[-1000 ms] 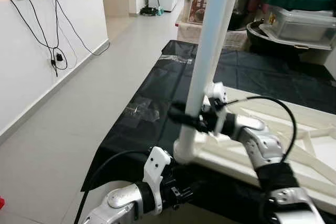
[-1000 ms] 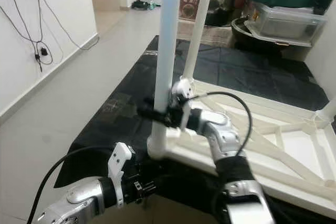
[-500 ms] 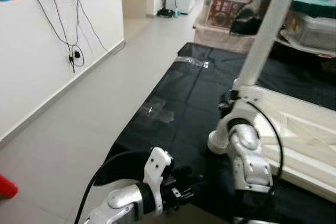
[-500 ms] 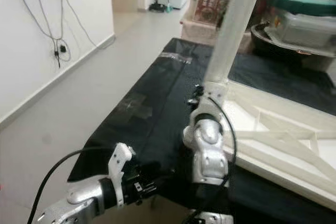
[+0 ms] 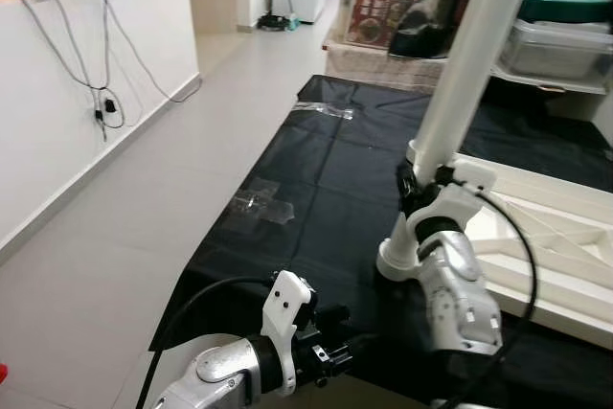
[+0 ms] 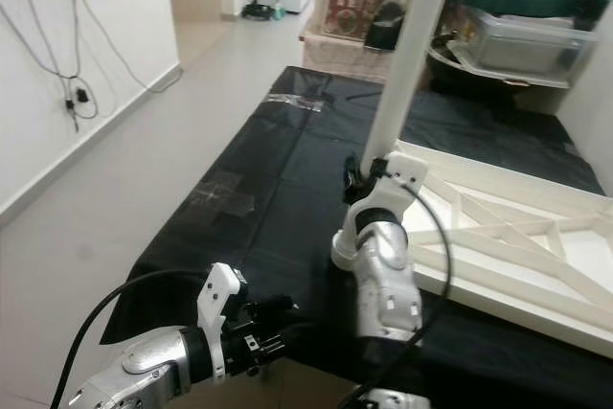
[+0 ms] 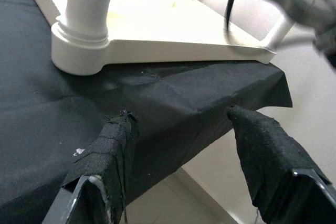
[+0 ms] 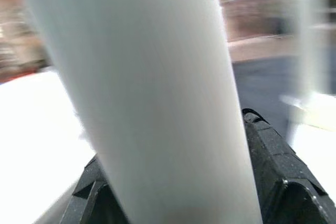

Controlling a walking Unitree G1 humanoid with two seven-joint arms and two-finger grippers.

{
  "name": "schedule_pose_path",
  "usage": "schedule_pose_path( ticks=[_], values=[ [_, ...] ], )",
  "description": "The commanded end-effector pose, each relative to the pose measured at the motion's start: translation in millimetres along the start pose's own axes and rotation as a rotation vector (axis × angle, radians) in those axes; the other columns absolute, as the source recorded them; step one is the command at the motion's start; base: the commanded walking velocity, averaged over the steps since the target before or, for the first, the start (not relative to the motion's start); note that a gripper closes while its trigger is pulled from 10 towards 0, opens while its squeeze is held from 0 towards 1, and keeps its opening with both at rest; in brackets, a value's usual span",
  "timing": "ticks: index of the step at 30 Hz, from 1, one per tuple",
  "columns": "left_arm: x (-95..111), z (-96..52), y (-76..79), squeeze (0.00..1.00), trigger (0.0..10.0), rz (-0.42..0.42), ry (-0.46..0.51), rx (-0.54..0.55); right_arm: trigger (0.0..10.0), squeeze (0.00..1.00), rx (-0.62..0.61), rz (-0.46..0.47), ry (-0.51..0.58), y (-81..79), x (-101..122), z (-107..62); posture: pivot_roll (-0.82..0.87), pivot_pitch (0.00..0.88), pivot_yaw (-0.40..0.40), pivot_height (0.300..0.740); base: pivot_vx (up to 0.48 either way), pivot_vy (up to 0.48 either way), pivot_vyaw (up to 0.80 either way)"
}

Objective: Building children table

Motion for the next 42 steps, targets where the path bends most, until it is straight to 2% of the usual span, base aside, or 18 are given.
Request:
schedule_pose_path(
  ticks=[1,10,14,15,17,18,23,25,26,28,30,31,32,33,36,40,41,42],
  values=[
    [-2,2.3,0.4,0.0,10.0,0.001,-0.012,-0.011,10.0,0.0,0.294,0.05,-0.036,-24.4,8,3.1,0.22,0.0,-0.103,0.74,0.0,0.0,0.0],
    [-2,2.9,1.2,0.0,10.0,0.004,-0.018,-0.032,10.0,0.0,0.885,-0.061,-0.403,-37.4,-6,-6.8,0.23,0.0,-0.107,0.74,0.0,0.0,0.0],
    [-2,2.4,1.3,0.0,10.0,0.002,-0.017,-0.03,10.0,0.0,0.974,-0.075,-0.467,-43.2,-12,-1.9,0.23,0.0,-0.106,0.74,0.0,0.0,0.0],
    [-2,2.1,1.5,0.0,10.0,0.002,-0.017,-0.029,4.9,0.0,1.016,-0.104,-0.514,-46.4,-19,0.6,0.23,0.0,-0.108,0.74,0.0,0.0,0.0],
    [-2,2.1,1.5,0.0,10.0,0.002,-0.017,-0.029,4.9,0.0,1.016,-0.104,-0.514,-46.4,-19,0.6,0.23,0.0,-0.108,0.74,0.0,0.0,0.0],
    [-2,2.0,1.5,0.0,10.0,0.002,-0.017,-0.027,0.0,0.0,1.031,-0.122,-0.543,-48.9,-24,4.5,0.23,0.0,-0.108,0.74,0.0,0.0,0.0],
    [-1,1.5,1.7,0.0,10.0,0.003,-0.016,-0.025,0.0,0.0,0.959,-0.17,-0.505,-51.9,-28,16.6,0.24,0.0,-0.109,0.74,0.0,0.0,0.0],
    [-1,1.3,1.9,0.0,10.0,0.001,-0.015,-0.024,0.0,0.0,0.583,-0.268,-0.348,-39.9,-24,39.9,0.23,0.0,-0.105,0.74,0.0,0.0,0.0],
    [-1,1.3,1.9,0.0,10.0,0.001,-0.015,-0.024,0.0,0.0,0.583,-0.268,-0.348,-39.9,-24,39.9,0.23,0.0,-0.105,0.74,0.0,0.0,0.0],
    [-1,1.1,1.9,0.0,10.0,-0.002,-0.015,-0.027,0.0,0.0,0.119,-0.266,-0.222,-12.7,-15,47.7,0.21,0.0,-0.095,0.74,0.0,0.0,0.0],
    [-1,1.0,1.9,0.0,10.0,-0.004,-0.016,-0.029,0.0,0.0,-0.058,-0.249,-0.195,0.3,-12,44.3,0.21,0.0,-0.095,0.74,0.0,0.0,0.0],
    [-1,1.0,1.6,0.0,10.0,-0.006,-0.016,-0.031,0.0,0.0,-0.269,-0.252,-0.167,14.1,-11,33.4,0.21,0.0,-0.09,0.74,0.0,0.0,0.0],
    [-1,1.0,1.6,0.0,10.0,-0.006,-0.016,-0.031,0.0,0.0,-0.269,-0.252,-0.167,14.1,-11,33.4,0.21,0.0,-0.09,0.74,0.0,0.0,0.0],
    [-1,1.2,1.3,0.0,10.0,-0.007,-0.017,-0.034,0.0,0.0,-0.466,-0.249,-0.131,20.1,-14,16.1,0.2,0.0,-0.092,0.74,0.0,0.0,0.0],
    [0,1.4,1.0,0.0,10.0,-0.006,-0.018,-0.037,0.0,0.0,-0.681,-0.236,-0.099,18.1,-21,-10.3,0.2,0.0,-0.092,0.74,0.0,0.0,0.0],
    [0,1.5,0.5,0.0,10.0,-0.004,-0.017,-0.033,0.0,0.0,-0.716,-0.192,-0.101,3.3,-34,-16.9,0.21,0.0,-0.093,0.74,0.0,0.0,0.0],
    [0,1.6,0.4,0.0,10.0,-0.002,-0.017,-0.032,3.4,0.0,-0.694,-0.173,-0.093,-6.1,-39,-14.3,0.21,0.0,-0.095,0.74,0.0,0.0,0.0],
    [0,1.6,0.4,0.0,10.0,-0.002,-0.017,-0.032,3.4,0.0,-0.694,-0.173,-0.093,-6.1,-39,-14.3,0.21,0.0,-0.095,0.74,0.0,0.0,0.0]
  ],
)
Point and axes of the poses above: a point about 5 cm out from each wrist's last joint towards the gripper, its own z axis pointing out of the wrist towards the gripper, its own x axis along the axis of the wrist's last joint, y = z × x, the point moved 1 cm from there along z, pointing out of the wrist towards the gripper, and after that the axes turned 3 degrees about z, right-handed, at the moved point
